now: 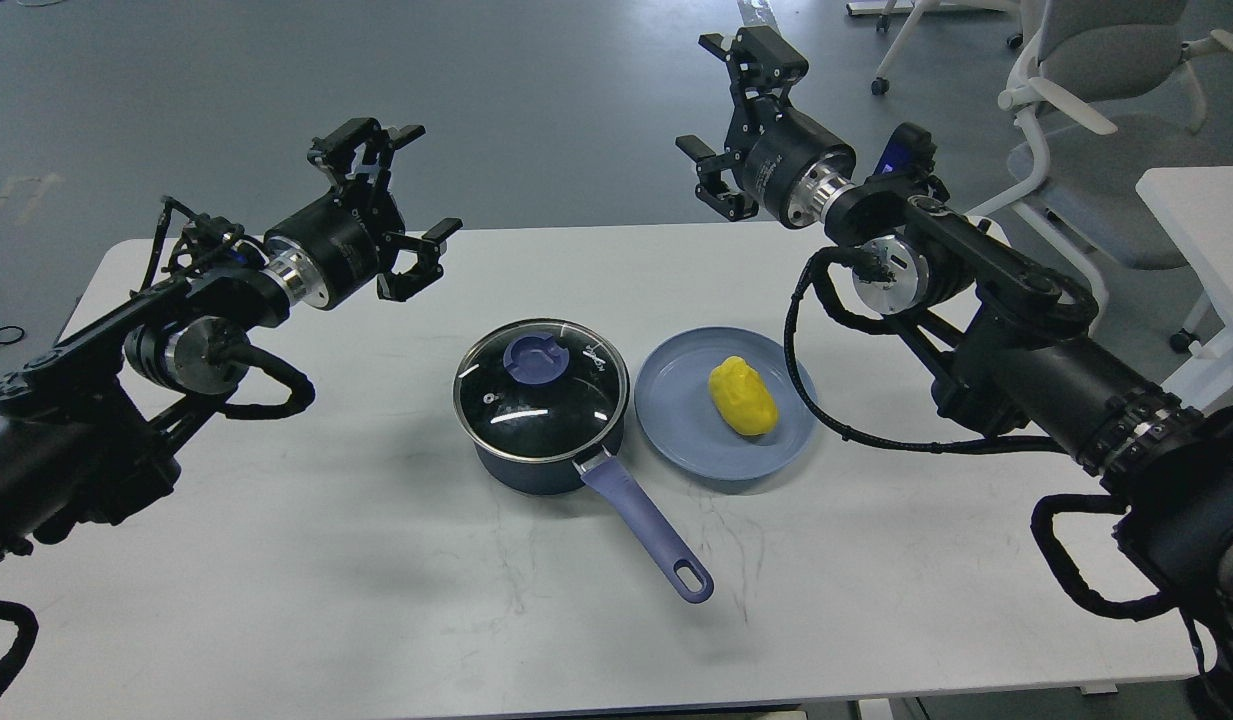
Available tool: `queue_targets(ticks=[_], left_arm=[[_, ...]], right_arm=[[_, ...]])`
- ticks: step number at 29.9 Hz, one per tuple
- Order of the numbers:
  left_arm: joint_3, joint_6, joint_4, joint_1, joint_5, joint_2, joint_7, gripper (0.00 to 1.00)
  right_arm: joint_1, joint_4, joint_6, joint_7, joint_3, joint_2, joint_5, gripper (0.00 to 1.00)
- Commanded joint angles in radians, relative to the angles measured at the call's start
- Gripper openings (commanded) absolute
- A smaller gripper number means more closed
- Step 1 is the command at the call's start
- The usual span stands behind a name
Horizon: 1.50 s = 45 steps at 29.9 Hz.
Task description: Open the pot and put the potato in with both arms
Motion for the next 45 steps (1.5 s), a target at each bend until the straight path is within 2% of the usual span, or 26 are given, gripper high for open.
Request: queue_targets(ticks=[1, 45], left_arm=[[0.0, 0.009, -0.026, 0.017, 0.002, 0.005, 0.0, 0.98], [-0.017, 0.026, 0.011, 0.005, 0.003, -0.007, -0.003, 0.98]], right_arm=[[0.012, -0.001, -0.001, -0.003, -0.005, 0.0, -0.001, 1.0], [-0.008, 0.039, -0.015, -0.014, 0.015, -0.027, 0.005, 1.0]])
